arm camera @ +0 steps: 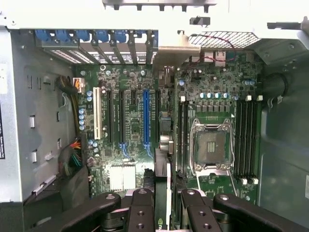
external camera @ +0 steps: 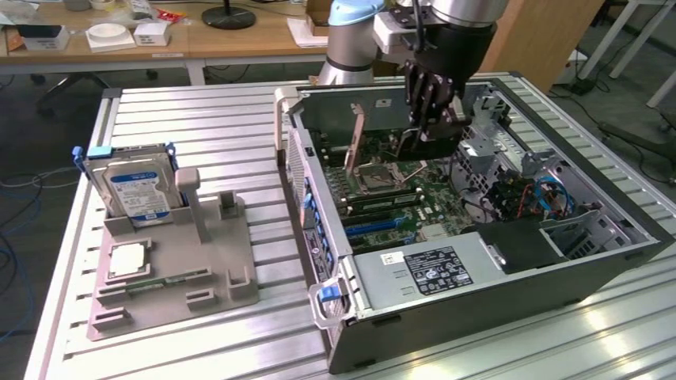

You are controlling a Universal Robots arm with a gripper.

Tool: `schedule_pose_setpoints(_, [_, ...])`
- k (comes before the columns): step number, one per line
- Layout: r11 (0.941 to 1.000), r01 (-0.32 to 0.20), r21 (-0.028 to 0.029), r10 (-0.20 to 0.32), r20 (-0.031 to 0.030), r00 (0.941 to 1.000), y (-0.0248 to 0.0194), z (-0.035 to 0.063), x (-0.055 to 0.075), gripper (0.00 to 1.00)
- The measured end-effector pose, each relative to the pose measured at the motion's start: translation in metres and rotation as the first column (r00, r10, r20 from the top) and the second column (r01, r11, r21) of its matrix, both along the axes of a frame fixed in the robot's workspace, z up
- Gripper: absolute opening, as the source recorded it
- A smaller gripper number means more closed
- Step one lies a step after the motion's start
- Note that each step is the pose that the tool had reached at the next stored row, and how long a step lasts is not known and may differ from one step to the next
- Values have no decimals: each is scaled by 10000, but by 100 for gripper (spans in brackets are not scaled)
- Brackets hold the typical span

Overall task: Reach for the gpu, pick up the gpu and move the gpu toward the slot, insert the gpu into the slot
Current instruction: 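Insert the gpu into the slot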

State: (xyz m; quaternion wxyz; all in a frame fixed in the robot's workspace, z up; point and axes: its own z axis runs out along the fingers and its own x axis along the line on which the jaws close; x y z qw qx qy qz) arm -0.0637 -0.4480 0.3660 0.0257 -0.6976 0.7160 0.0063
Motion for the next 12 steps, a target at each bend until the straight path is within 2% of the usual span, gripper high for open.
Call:
schedule_pose_setpoints(2, [10000, -9, -3, 9, -2, 10000, -9, -12, -1, 26])
schedule_pose_setpoints(6, [10000, -17, -2, 17, -1, 10000, -77, -32, -2, 26])
schedule_pose_setpoints(12, [10000, -14, -1, 14, 0, 10000, -84, -138, -37, 26])
